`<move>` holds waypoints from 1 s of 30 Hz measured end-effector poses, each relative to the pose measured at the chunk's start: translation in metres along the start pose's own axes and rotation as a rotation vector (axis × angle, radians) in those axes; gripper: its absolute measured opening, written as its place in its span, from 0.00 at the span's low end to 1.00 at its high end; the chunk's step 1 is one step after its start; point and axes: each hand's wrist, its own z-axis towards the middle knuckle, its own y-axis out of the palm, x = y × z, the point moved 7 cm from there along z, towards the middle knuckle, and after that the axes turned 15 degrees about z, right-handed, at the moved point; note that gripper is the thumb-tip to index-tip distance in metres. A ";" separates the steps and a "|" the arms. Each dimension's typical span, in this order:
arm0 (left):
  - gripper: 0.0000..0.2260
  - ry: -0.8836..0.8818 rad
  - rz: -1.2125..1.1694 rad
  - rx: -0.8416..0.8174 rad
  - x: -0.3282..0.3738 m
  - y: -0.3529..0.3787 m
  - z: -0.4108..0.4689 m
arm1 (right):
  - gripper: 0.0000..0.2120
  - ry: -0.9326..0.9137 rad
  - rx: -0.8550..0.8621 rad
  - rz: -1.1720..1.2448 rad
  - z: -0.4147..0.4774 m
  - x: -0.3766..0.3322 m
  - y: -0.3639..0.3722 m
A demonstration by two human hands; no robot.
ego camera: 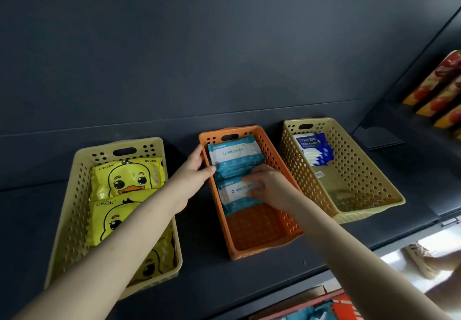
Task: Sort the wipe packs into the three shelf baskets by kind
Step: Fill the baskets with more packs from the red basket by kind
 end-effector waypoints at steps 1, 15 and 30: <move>0.30 -0.004 0.004 0.005 0.000 0.000 -0.001 | 0.18 0.003 0.022 0.018 0.000 0.001 -0.001; 0.25 -0.017 0.133 0.089 0.013 -0.014 -0.004 | 0.24 0.013 0.067 0.109 0.005 -0.012 -0.031; 0.17 0.366 0.827 0.121 0.063 -0.027 -0.152 | 0.24 -0.111 0.460 -0.017 -0.186 -0.100 -0.090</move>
